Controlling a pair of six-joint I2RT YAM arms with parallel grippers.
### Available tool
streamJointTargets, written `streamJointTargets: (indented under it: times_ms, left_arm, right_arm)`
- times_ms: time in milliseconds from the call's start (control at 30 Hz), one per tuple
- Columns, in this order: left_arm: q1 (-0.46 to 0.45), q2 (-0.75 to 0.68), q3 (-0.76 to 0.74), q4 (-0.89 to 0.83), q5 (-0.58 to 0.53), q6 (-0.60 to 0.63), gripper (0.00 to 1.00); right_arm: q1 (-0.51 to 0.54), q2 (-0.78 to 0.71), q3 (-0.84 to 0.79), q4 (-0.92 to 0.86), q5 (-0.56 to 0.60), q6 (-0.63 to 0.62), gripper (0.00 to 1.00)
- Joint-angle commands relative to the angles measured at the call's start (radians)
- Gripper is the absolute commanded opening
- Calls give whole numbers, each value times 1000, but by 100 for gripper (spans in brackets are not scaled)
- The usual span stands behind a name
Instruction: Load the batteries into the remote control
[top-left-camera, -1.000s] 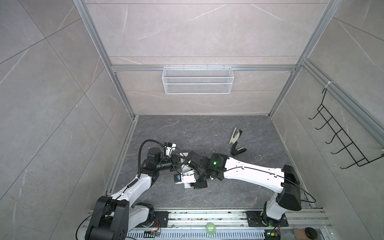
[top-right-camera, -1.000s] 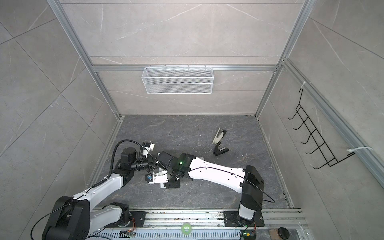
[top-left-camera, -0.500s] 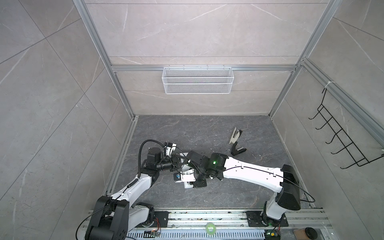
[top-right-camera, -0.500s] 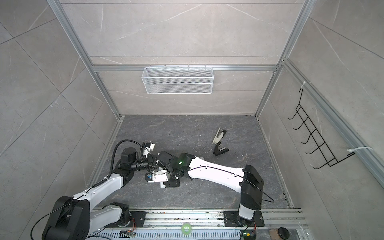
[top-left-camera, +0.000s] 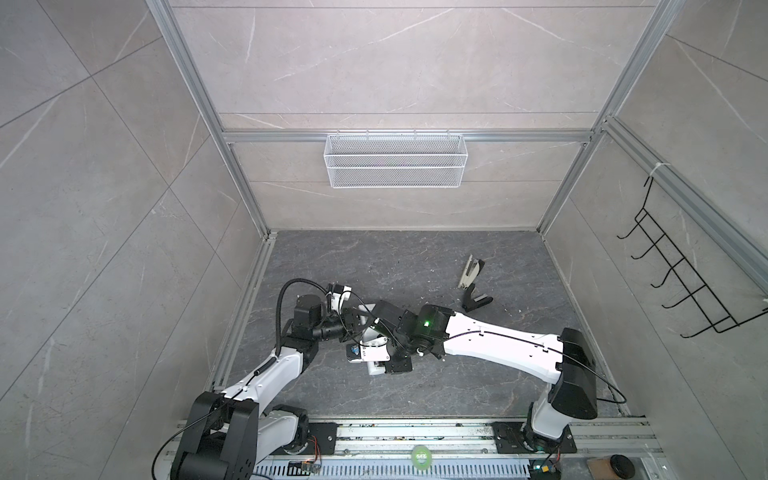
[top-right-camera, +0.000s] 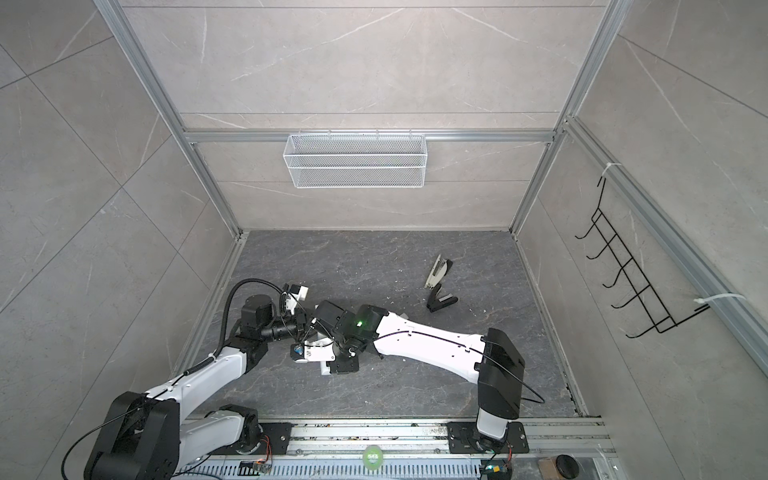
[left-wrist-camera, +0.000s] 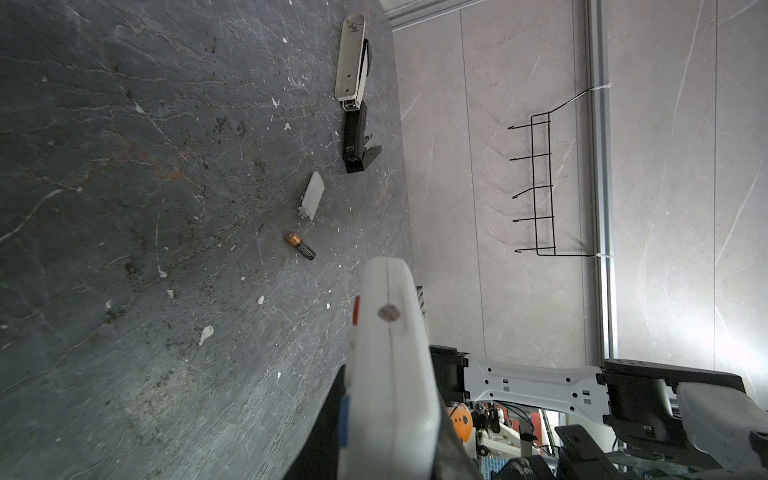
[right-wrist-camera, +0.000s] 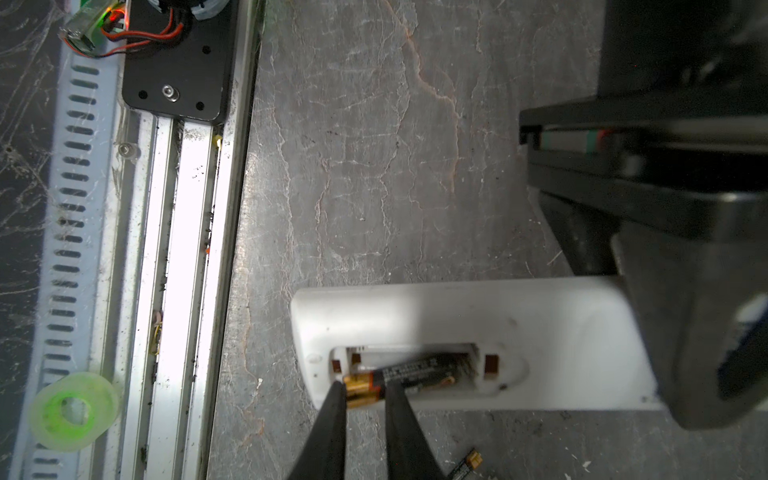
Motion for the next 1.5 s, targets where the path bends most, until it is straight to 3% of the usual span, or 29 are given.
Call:
streamJointTargets:
  times_ms: [0, 967, 1467]
  left_arm:
    - [-5, -10, 26, 61, 72, -26, 0]
    - [-6, -8, 10, 110, 76, -54, 0]
    - [-6, -22, 14, 48, 63, -21, 0]
  right_arm:
    - [-16, 47, 20, 37, 49, 10, 18]
    - [-26, 122, 42, 48, 50, 48, 13]
    - [-16, -52, 55, 16, -48, 92, 18]
